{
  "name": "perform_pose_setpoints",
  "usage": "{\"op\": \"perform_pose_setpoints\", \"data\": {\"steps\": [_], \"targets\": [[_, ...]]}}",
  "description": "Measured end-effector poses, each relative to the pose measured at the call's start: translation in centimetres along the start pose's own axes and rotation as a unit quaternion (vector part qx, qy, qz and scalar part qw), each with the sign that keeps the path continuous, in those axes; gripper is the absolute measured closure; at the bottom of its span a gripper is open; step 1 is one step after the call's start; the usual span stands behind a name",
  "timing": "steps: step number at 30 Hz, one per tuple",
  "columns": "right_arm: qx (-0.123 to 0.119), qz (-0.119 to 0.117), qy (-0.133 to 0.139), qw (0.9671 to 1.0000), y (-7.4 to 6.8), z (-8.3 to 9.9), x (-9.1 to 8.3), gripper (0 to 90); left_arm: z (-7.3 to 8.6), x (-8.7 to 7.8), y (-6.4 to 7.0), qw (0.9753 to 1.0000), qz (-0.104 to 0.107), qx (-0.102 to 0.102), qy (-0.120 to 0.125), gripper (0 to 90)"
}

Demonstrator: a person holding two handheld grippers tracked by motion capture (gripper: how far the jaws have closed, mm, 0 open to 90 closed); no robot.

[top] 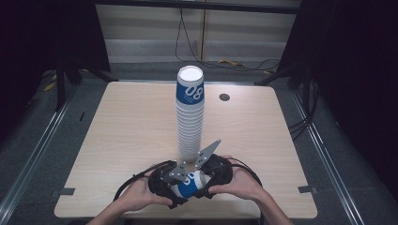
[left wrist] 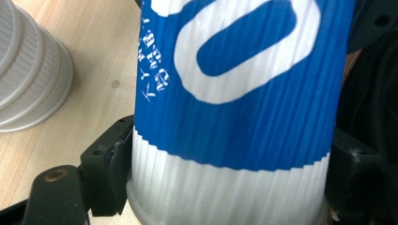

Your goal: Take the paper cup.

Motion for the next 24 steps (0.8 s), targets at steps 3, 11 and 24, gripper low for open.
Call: {"op": "perform_pose_setpoints", "data": {"steps": [3, 11, 24], "targets": [[-0.005, -0.008, -0.005, 0.9999, -0.1, 0.0, 0.1, 25.9, 0.0, 0.0, 0.1, 0.9999, 0.004, 0.005, -0.007, 18.6], [-0.012, -0.021, -0.02, 0.9995, -0.4, 0.1, -0.1, 28.8, 0.1, 0.0, 0.5, 0.9998, 0.006, 0.02, -0.004, 18.6], [-0.008, -0.018, -0.01, 0.9997, -0.4, 0.1, -0.7, 29.5, 0.0, -0.9, -0.1, 0.9987, 0.007, 0.007, 0.05, 15.9]]}}
Point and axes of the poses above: each handheld gripper's, and its own axes: x roughly forward along the jaws, z roughly out of its underside, y roughly to its right, the point moved 5 cm from there along x, roughly forward along the jaws, and after that the axes turned 1 degree about y, right-handed, at the moved point
